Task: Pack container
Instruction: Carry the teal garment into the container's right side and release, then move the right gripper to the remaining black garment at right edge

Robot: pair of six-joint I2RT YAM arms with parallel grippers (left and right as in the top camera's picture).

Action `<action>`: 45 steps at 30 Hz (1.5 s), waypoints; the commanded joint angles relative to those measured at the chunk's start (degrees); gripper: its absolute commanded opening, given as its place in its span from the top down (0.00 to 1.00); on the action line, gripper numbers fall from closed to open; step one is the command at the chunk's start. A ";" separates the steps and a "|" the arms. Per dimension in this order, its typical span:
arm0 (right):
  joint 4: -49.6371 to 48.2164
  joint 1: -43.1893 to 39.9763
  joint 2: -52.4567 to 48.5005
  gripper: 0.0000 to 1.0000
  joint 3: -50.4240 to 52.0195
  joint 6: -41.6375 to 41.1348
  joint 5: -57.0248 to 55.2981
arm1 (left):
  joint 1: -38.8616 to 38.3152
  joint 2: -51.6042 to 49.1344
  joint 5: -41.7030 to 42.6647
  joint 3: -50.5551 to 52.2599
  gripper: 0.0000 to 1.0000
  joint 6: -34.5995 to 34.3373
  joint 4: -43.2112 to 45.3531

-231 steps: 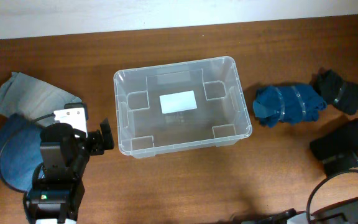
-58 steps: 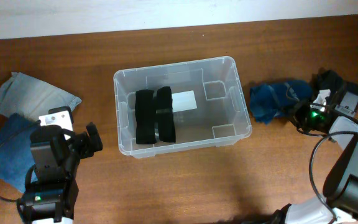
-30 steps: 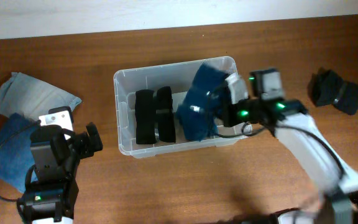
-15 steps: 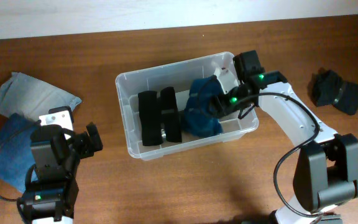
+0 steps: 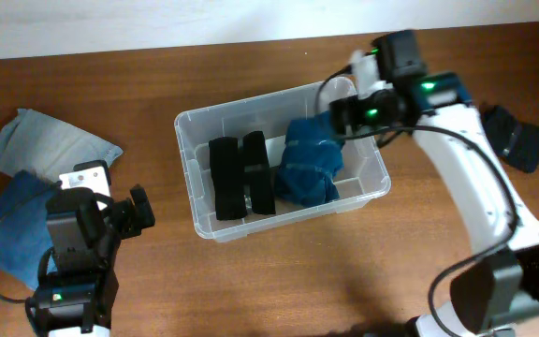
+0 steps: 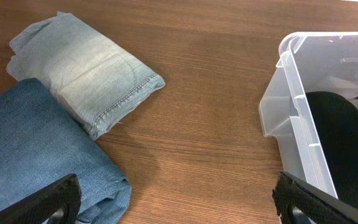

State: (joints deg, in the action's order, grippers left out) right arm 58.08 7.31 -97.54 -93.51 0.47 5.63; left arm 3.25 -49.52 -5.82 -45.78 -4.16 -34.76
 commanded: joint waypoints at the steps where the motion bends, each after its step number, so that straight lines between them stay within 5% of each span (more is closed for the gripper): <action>1: 2.45 -4.85 0.96 0.08 0.00 -4.39 -4.17 | 0.28 -0.04 0.44 -1.38 0.01 -0.57 -0.02; 6: 5.33 -7.76 0.68 0.68 4.96 -4.15 -4.15 | 0.28 -0.04 0.46 -1.38 0.01 -0.57 -0.02; 8: 5.84 -7.54 0.68 0.80 7.98 -4.00 -3.89 | 0.28 -0.02 0.46 -1.38 0.01 -0.57 -0.02; 16: 2.54 -5.73 0.68 0.81 20.13 -0.55 0.42 | 0.28 -0.04 0.46 -1.38 0.01 -0.57 0.00; 28: 2.67 -11.82 1.51 0.85 12.48 1.55 6.19 | 0.28 -0.02 0.44 -1.38 0.01 -0.57 0.02; 32: 2.82 -18.16 1.97 0.62 8.61 -1.16 6.21 | 0.28 -0.04 0.44 -1.38 0.01 -0.57 0.02; 33: 2.80 -20.39 1.97 0.47 7.48 -2.12 6.21 | 0.28 -0.04 0.44 -1.38 0.01 -0.57 0.04; 35: 2.03 -25.03 1.97 0.01 5.99 -3.67 6.47 | 0.28 -0.04 0.44 -1.38 0.01 -0.57 0.07; 45: -10.43 -50.45 0.42 0.02 12.81 -14.86 25.59 | 0.28 -0.04 0.42 -1.38 0.01 -0.57 0.44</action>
State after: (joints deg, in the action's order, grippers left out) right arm 50.28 -37.76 -97.01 -84.60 -9.47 21.89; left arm 3.25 -49.52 -5.82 -45.80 -4.16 -34.54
